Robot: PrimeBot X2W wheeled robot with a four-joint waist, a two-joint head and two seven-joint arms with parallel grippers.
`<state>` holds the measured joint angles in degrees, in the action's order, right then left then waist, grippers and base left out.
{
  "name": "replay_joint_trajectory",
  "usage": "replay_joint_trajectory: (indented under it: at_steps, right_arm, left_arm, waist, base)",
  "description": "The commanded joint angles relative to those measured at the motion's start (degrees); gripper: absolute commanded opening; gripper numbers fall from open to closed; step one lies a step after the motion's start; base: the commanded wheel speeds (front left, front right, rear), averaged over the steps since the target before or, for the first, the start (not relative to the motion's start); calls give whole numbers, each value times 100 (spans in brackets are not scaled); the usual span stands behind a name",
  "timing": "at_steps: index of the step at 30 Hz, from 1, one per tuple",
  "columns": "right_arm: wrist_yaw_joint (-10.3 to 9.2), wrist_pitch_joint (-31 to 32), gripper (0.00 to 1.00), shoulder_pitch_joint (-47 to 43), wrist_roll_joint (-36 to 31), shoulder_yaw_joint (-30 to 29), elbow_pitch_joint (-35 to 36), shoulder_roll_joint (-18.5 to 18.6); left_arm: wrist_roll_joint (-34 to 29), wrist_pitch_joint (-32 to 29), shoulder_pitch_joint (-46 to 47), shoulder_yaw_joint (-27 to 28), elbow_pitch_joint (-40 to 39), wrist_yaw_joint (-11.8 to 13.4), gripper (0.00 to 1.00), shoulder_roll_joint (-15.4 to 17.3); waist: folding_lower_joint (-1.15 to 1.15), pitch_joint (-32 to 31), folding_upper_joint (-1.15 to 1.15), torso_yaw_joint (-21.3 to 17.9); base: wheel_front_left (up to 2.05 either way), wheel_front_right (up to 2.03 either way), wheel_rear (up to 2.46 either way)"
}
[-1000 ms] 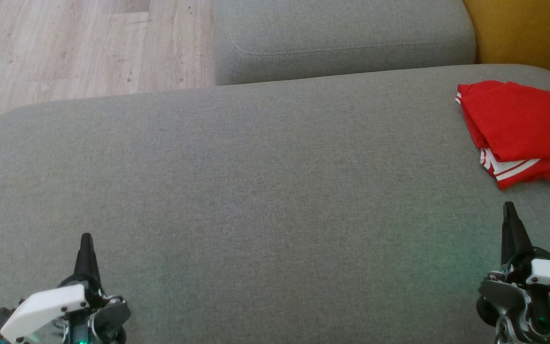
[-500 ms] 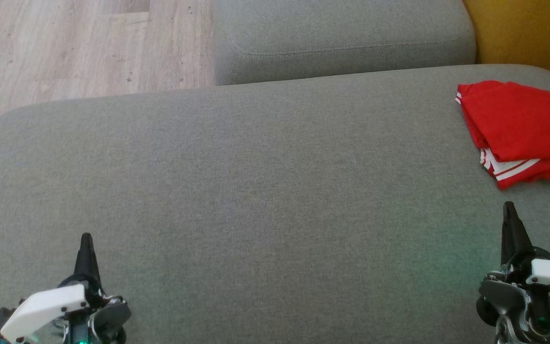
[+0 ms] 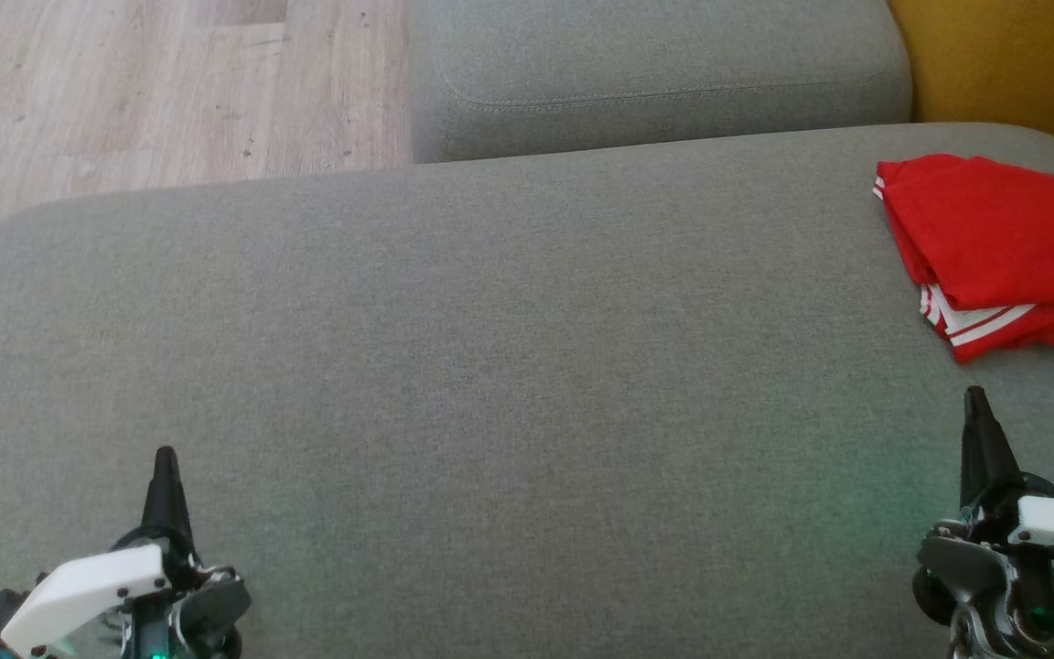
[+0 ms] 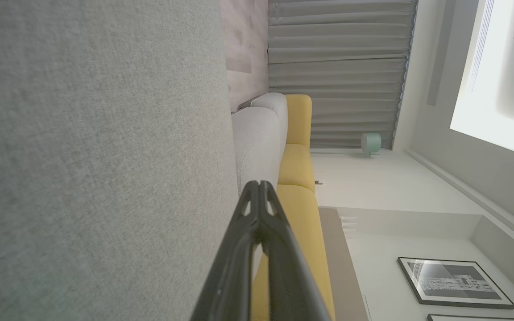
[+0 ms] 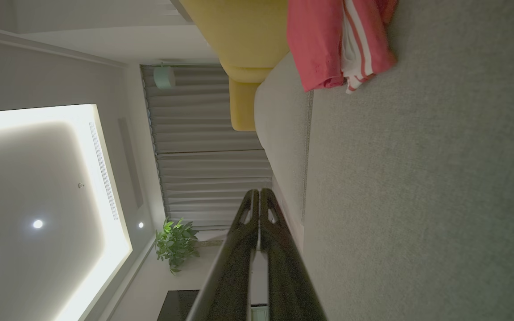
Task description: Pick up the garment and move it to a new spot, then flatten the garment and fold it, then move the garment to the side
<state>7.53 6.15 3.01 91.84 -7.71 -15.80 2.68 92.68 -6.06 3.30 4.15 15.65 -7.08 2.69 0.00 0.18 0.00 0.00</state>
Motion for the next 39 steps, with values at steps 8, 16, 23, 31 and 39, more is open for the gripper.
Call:
replay_joint_trajectory:
  at_steps: [8,16,23,31,39]
  right_arm:
    - [-4,38,0,318,28,114,178,20]
    - [-4,37,0,318,29,115,178,20]
    - [-4,37,0,318,30,115,178,20]
    - [-4,36,0,318,30,116,178,20]
    - [-4,36,0,318,30,116,178,20]
  left_arm:
    - [-52,-43,288,238,-161,-41,0,23]
    - [-52,-44,289,239,-161,-41,0,23]
    - [-53,-44,289,239,-161,-41,0,22]
    - [-53,-45,289,240,-161,-41,0,22]
    - [-54,-45,289,240,-161,-41,0,22]
  waist:
    - [0,0,0,0]
    - [0,0,0,0]
    - [0,0,0,0]
    - [0,0,0,0]
    - [0,0,0,0]
  base:
    - [0,0,0]
    - [0,0,0]
    - [0,0,0]
    - [0,0,0]
    - [0,0,0]
